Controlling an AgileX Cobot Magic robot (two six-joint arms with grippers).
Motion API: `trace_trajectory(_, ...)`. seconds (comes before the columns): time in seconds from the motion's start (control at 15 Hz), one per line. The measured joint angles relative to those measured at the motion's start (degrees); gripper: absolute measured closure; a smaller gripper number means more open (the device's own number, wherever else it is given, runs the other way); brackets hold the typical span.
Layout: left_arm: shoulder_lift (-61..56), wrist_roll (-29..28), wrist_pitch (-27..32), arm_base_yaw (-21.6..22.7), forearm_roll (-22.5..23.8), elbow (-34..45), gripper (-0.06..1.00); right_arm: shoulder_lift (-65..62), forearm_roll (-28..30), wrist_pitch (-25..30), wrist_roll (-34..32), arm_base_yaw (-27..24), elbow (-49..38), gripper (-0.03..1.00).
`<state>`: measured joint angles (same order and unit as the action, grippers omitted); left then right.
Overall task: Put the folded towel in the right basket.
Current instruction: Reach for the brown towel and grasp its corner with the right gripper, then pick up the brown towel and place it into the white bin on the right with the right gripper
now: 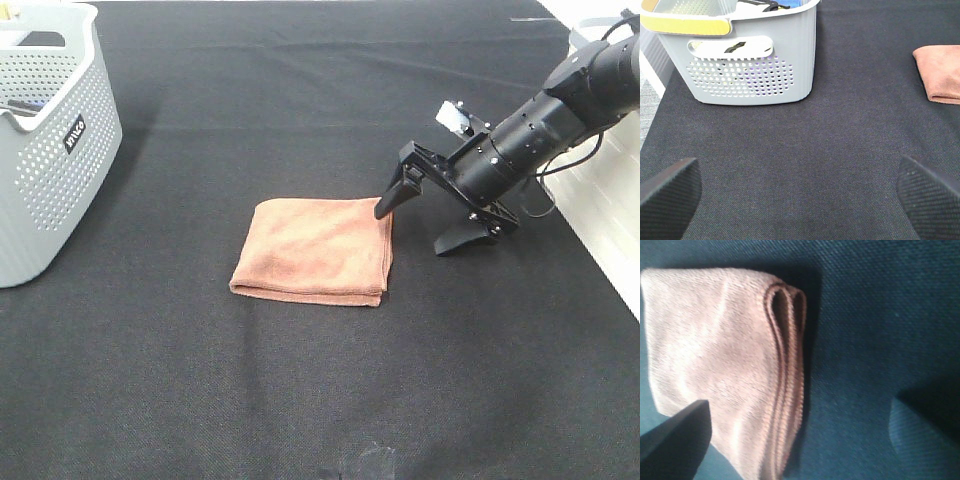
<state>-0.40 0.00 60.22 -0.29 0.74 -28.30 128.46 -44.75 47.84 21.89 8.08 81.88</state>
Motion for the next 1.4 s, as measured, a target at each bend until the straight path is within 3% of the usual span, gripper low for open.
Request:
trace_trajectory(0.27, 0.0, 0.0, 0.0, 0.0, 0.0, 0.0, -0.05, 1.0, -2.4, 0.2, 0.0, 0.7, 0.3, 0.04)
trace_trajectory(0.53, 0.0, 0.0, 0.0, 0.0, 0.0, 0.0, -0.05, 5.2, -11.1, -3.8, -0.2, 11.2, 3.0, 0.06)
trace_trajectory(0.73, 0.0, 0.0, 0.0, 0.0, 0.0, 0.0, -0.05, 7.4, -13.1, -4.8, -0.3, 17.4, 7.7, 0.11)
trace_trajectory(0.87, 0.0, 0.0, 0.0, 0.0, 0.0, 0.0, -0.05, 8.3, -12.8, -5.2, -0.5, 18.8, 9.4, 0.21)
trace_trajectory(1.07, 0.0, 0.0, 0.0, 0.0, 0.0, 0.0, -0.05, 9.1, -10.4, -5.6, -0.7, 19.1, 10.0, 0.76)
trace_trajectory(1.4, 0.0, 0.0, 0.0, 0.0, 0.0, 0.0, -0.05, 5.7, -4.8, -6.6, 1.3, 19.2, 10.0, 0.76)
